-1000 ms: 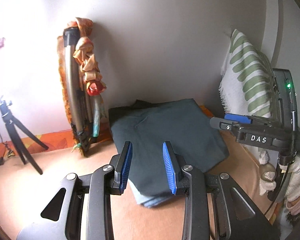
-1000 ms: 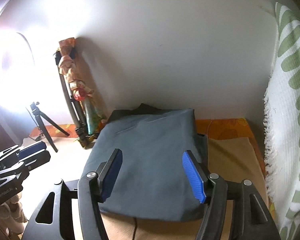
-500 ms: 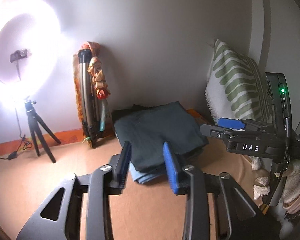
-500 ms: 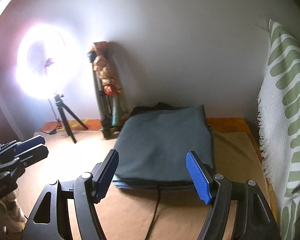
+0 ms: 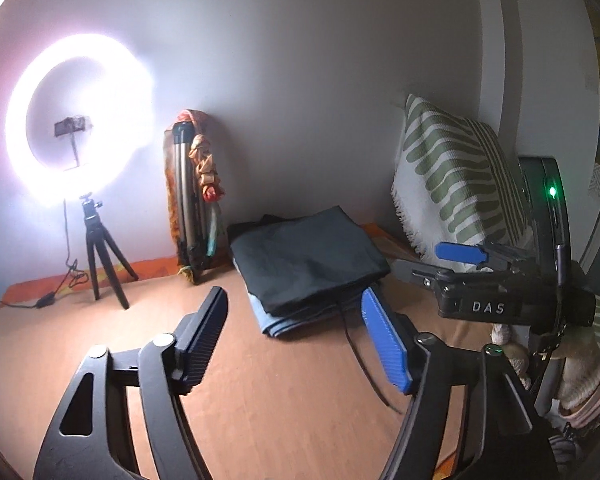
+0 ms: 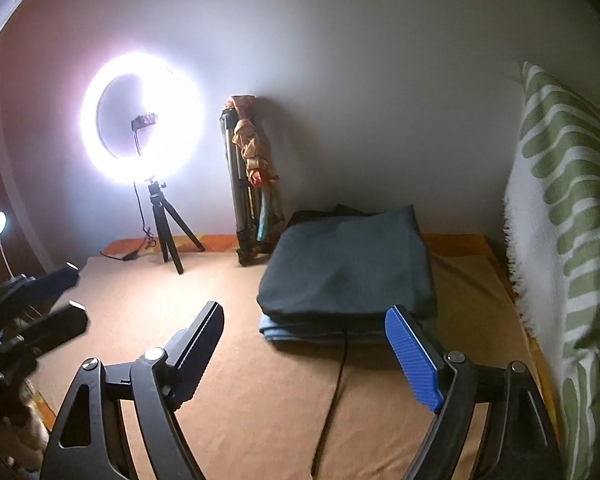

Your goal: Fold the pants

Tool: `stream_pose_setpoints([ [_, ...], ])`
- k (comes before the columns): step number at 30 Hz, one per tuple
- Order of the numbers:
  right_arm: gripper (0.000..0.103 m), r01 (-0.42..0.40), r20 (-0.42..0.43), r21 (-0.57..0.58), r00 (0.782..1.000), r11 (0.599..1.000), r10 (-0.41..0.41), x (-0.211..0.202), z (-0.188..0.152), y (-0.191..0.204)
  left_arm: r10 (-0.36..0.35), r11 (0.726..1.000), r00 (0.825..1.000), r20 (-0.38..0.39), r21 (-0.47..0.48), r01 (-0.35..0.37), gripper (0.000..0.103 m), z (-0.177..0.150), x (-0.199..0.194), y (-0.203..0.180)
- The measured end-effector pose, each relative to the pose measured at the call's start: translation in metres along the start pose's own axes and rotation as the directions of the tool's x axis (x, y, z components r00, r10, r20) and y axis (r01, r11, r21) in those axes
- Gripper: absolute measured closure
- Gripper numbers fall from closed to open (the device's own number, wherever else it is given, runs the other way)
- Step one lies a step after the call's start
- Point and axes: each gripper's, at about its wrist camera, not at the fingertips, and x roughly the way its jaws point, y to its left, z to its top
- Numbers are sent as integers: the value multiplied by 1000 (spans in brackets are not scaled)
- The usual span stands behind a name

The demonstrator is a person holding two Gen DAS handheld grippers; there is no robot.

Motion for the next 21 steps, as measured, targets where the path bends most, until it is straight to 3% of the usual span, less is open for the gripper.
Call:
stream_pose_setpoints([
  [5, 1, 56, 30, 23, 998, 998, -57, -18, -23, -2, 23, 1000, 1000, -13, -17, -23, 26, -16, -6, 3],
  [21, 0, 155, 69, -14, 986, 988, -154, -32, -63, 8, 120, 993, 990, -76, -11, -121, 22, -56, -19, 11],
])
